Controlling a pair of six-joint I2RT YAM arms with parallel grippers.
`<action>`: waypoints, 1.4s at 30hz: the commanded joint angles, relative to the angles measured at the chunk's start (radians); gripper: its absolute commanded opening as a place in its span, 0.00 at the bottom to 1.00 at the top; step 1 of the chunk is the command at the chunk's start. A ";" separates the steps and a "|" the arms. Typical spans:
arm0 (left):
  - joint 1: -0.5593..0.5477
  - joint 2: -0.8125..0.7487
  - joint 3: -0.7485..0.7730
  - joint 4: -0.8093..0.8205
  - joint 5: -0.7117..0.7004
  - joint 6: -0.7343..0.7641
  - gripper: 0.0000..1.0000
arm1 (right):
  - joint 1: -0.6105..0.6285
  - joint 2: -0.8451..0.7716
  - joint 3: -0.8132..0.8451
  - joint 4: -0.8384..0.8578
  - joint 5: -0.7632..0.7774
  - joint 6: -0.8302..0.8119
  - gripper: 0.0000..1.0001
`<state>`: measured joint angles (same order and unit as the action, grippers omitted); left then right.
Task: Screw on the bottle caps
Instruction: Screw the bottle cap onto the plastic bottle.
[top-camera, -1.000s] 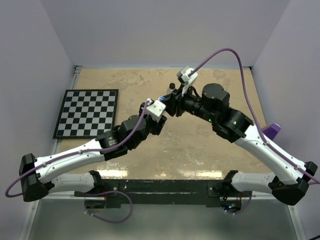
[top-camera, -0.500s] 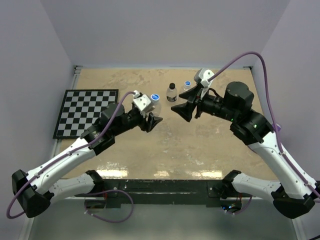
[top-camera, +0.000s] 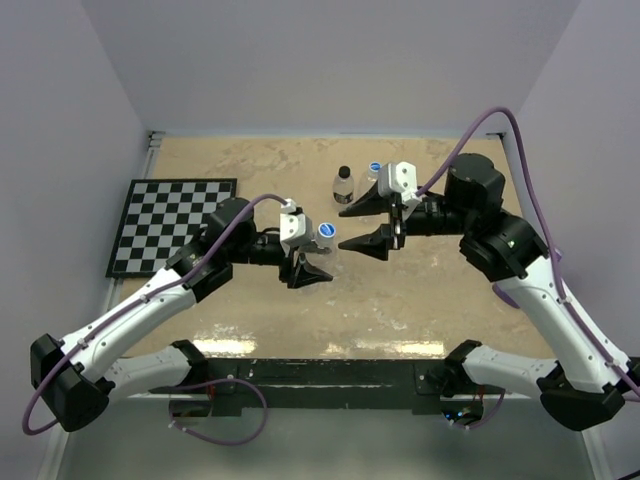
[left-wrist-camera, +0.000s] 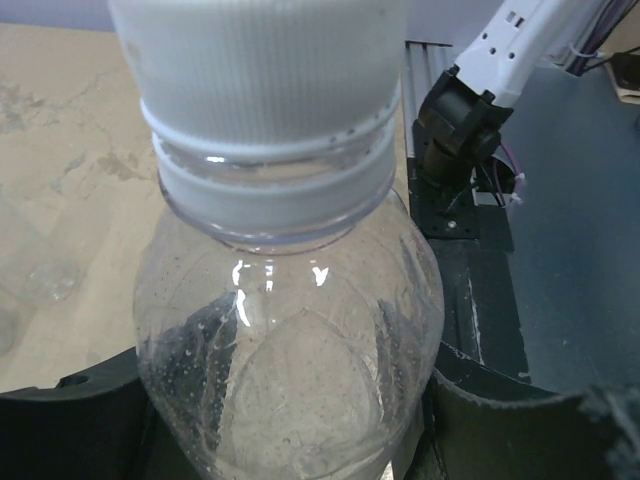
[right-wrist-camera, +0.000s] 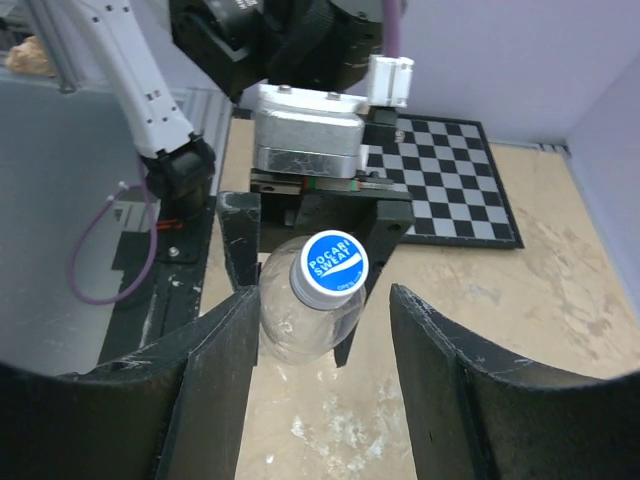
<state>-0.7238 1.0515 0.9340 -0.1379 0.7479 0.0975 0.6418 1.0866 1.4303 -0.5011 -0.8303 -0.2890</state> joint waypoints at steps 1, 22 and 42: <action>0.007 0.013 0.065 0.024 0.119 0.037 0.00 | -0.002 0.019 0.050 -0.025 -0.116 -0.059 0.57; -0.003 0.044 0.103 -0.011 0.183 0.079 0.00 | -0.002 0.095 0.101 -0.053 -0.191 -0.062 0.55; -0.064 0.013 0.114 0.018 -0.134 0.036 0.00 | -0.001 0.105 0.099 -0.086 -0.041 0.040 0.10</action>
<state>-0.7509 1.1027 1.0157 -0.1955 0.8356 0.1680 0.6403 1.1919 1.4998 -0.5831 -0.9913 -0.3260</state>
